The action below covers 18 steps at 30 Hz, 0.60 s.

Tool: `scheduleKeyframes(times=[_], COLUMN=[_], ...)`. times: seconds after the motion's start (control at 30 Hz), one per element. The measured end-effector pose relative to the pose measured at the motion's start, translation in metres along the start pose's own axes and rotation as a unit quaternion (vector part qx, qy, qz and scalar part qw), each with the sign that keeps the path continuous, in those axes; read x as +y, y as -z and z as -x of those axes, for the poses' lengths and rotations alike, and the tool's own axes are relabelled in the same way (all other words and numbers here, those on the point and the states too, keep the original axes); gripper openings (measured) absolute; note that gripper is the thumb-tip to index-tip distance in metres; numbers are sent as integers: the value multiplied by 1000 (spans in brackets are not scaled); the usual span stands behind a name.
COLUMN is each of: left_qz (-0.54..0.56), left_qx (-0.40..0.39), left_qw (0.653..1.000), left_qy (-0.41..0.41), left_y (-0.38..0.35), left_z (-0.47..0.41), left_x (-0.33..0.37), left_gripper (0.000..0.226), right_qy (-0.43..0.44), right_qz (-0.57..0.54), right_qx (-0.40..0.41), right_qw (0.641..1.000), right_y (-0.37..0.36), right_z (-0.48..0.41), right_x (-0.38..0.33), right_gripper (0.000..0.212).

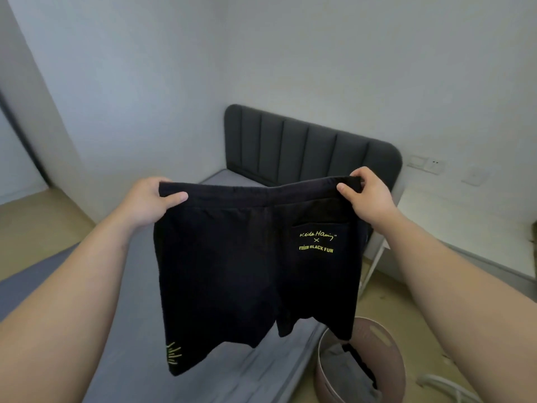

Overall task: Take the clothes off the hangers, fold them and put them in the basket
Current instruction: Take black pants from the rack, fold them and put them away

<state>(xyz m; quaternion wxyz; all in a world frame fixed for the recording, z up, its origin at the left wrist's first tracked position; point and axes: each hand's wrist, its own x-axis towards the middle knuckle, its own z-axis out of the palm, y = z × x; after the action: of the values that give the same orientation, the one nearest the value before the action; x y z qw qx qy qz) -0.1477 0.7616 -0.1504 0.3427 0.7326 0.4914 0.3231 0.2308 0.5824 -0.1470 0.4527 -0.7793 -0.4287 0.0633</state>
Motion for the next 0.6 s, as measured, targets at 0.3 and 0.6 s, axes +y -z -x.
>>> scheduleKeyframes(times=[0.3,0.6], left_qz=[146,119], left_qx=[142,338], left_qw=[979,927], left_qy=[25,-114], left_y=[-33,-60], left_z=[11,33], left_x=[13,56], left_gripper=[15,28], right_qy=[-158,-127], right_qz=[-146,-176], right_qx=[192,337], right_qw=[957,916], right_y=[-2,-8], right_z=[17,56], right_x=[-5,-42], right_gripper=[42,26])
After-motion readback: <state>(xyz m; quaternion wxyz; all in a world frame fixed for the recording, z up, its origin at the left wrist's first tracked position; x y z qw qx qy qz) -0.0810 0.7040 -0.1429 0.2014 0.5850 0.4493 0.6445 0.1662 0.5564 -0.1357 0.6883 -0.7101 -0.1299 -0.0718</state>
